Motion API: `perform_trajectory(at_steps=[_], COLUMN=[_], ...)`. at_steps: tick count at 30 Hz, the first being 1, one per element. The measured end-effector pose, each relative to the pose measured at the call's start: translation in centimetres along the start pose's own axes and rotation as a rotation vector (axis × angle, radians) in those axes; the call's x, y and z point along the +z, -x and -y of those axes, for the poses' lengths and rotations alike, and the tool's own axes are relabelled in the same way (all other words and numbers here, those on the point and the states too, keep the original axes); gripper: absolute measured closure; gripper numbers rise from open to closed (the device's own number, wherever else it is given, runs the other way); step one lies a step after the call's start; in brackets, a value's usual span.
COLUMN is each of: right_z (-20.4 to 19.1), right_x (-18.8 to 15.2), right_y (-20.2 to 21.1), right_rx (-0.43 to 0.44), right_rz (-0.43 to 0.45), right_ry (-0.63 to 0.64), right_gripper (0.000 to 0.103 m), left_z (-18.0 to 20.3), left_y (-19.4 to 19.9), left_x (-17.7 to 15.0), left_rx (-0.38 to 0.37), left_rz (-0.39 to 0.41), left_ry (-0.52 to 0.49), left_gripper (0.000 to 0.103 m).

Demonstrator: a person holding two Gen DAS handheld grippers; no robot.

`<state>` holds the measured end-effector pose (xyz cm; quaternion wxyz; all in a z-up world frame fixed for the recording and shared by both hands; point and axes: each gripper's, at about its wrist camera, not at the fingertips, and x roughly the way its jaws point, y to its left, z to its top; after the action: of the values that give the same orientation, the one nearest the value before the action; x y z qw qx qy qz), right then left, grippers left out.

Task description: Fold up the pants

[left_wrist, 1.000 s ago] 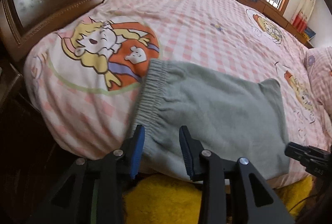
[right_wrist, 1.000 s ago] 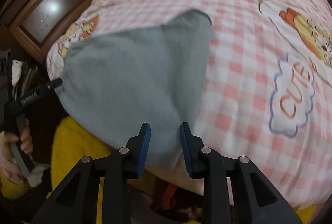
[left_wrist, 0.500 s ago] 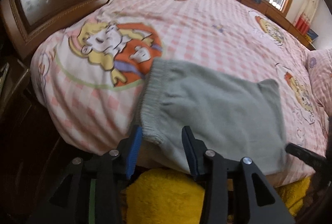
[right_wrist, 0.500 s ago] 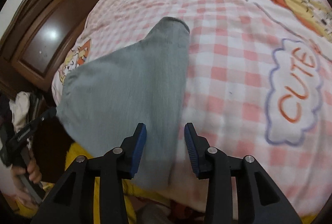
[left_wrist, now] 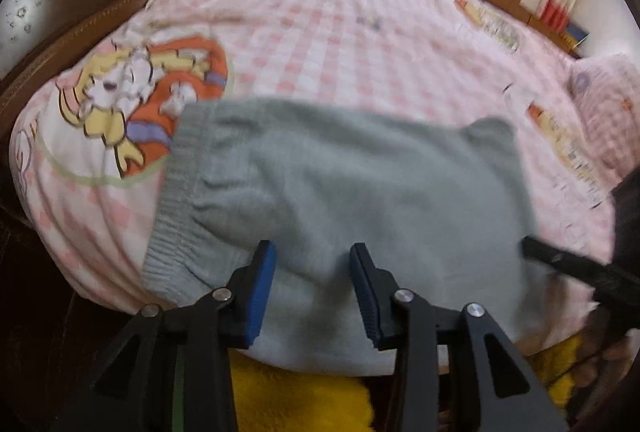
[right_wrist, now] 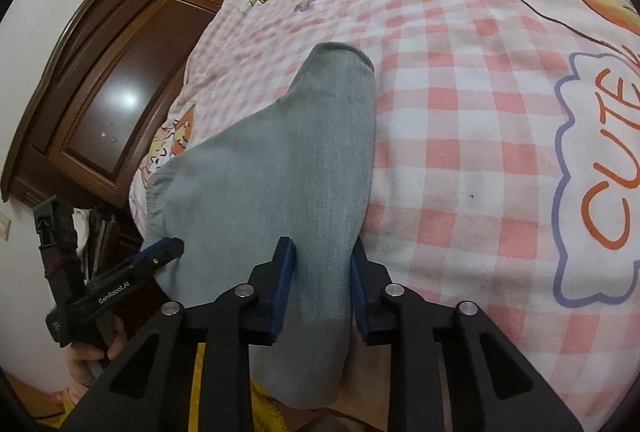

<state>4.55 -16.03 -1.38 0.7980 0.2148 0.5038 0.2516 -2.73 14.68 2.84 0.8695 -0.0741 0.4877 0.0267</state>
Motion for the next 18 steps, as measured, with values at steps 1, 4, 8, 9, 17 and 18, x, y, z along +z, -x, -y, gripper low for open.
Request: perform_trajectory(at_steps=[1,4,8,9,17,18], right_z=[0.2,0.5,0.7,0.7,0.7,0.7], right_x=[0.0,-0.1,-0.2,-0.3,-0.1,-0.1], right_y=[0.1,0.1,0.2,0.3,0.0,0.0], right_rx=[-0.001,-0.008,-0.011,-0.013,-0.016,-0.016], right_rz=[-0.002,-0.011,-0.023,-0.024,-0.032,-0.032], right_ry=[-0.002,-0.024,-0.038,-0.034,-0.027,-0.025], right_gripper=[0.075,0.075,0.075,0.075,0.075,0.075], left_z=[-0.1,0.1,1.2,1.5,2.0,2.0], left_y=[-0.3,0.3,1.3,1.3,-0.2,-0.3], left_x=[-0.1,0.0,0.1,0.1,0.0,0.0], left_rx=[-0.001,-0.009,-0.031,-0.034,-0.022,-0.022], left_rz=[-0.01,0.006,0.029,0.028,-0.008,-0.009], left_ry=[0.008,0.016,-0.009,-0.017,-0.025,-0.024], left_gripper=[0.064,0.064,0.064,0.064,0.064,0.064])
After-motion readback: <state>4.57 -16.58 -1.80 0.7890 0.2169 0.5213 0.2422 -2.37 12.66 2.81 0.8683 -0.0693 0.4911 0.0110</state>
